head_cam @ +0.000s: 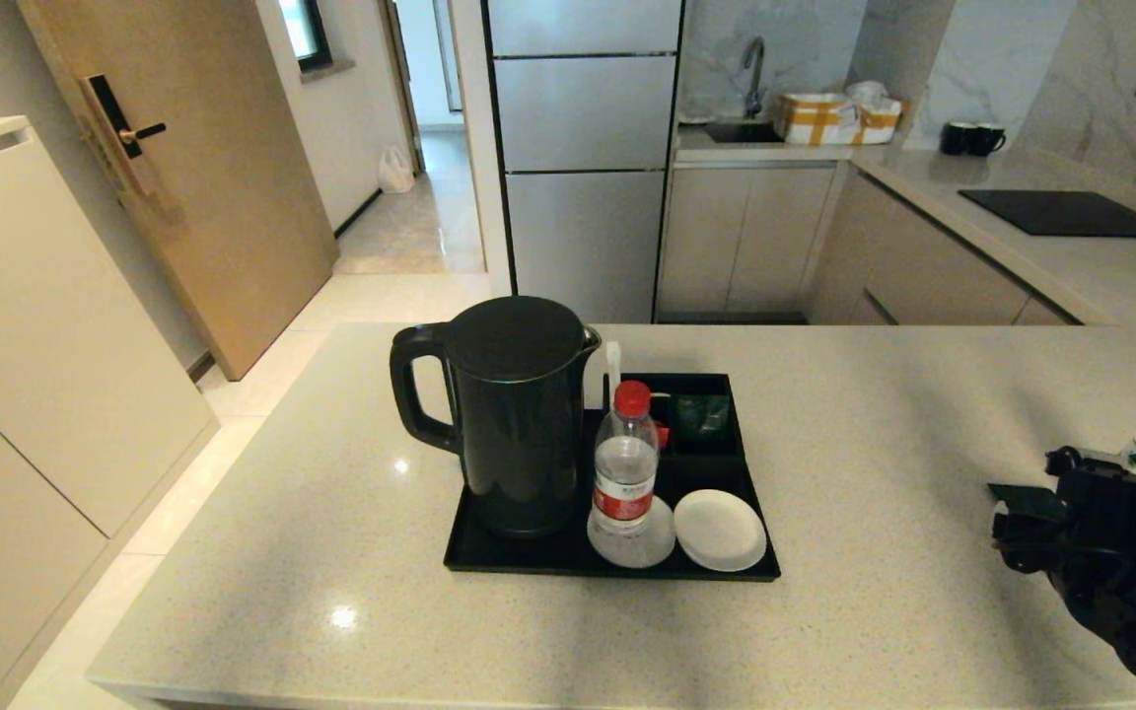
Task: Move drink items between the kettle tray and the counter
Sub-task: Return the tea bag to its original position
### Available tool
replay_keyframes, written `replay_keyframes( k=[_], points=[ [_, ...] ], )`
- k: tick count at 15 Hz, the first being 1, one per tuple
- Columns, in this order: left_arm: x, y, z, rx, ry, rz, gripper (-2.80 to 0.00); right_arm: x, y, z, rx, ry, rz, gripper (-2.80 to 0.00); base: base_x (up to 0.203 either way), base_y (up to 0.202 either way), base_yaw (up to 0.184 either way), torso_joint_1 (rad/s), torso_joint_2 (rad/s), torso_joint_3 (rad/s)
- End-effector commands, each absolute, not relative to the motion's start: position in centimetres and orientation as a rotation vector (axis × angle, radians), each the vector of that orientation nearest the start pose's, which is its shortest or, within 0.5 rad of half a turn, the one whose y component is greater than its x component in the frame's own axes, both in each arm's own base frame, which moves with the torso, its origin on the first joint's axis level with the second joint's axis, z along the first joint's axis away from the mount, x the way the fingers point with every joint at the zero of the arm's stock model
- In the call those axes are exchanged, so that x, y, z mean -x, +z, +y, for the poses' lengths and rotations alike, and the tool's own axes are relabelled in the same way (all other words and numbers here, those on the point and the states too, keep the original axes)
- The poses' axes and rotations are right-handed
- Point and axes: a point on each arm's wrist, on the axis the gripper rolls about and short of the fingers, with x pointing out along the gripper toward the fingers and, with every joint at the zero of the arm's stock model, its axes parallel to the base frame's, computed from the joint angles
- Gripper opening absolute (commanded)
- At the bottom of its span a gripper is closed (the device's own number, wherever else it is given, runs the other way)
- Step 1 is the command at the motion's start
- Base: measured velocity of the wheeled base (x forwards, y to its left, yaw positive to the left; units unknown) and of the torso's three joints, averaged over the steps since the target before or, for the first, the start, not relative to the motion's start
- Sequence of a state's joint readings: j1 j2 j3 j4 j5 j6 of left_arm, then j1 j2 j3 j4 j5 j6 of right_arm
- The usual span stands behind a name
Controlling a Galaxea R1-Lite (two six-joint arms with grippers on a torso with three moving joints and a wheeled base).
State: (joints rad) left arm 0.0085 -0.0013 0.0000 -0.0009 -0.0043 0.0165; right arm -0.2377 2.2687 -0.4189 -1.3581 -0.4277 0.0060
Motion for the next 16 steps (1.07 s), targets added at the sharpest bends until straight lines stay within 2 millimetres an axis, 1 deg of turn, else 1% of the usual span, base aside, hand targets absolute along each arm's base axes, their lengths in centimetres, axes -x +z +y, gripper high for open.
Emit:
replay_keyframes(
  k=[1,3,4,16],
  points=[
    [2.27,7.52,-0.03,-0.017,0.005,0.000,-2.80,-29.52,-0.68,-8.12,0.042,-0.655,0.494,0.00,0.000,0.000,0.000,0.000,0.00,0.000],
    [2.27,7.52,-0.03,-0.017,0.005,0.000,-2.80,-29.52,-0.77,-8.12,0.042,-0.655,0.497,0.00,0.000,0.000,0.000,0.000,0.00,0.000],
    [2.27,7.52,-0.03,-0.017,0.005,0.000,-2.80,-29.59,-0.72,-8.14,0.040,-0.656,0.492,-2.80,0.000,0.000,0.000,0.000,0.00,0.000],
    [2.27,7.52,-0.03,-0.017,0.005,0.000,-2.80,-29.49,-0.70,-8.11,0.040,-0.654,0.495,-2.80,0.000,0.000,0.000,0.000,0.00,0.000]
  ],
)
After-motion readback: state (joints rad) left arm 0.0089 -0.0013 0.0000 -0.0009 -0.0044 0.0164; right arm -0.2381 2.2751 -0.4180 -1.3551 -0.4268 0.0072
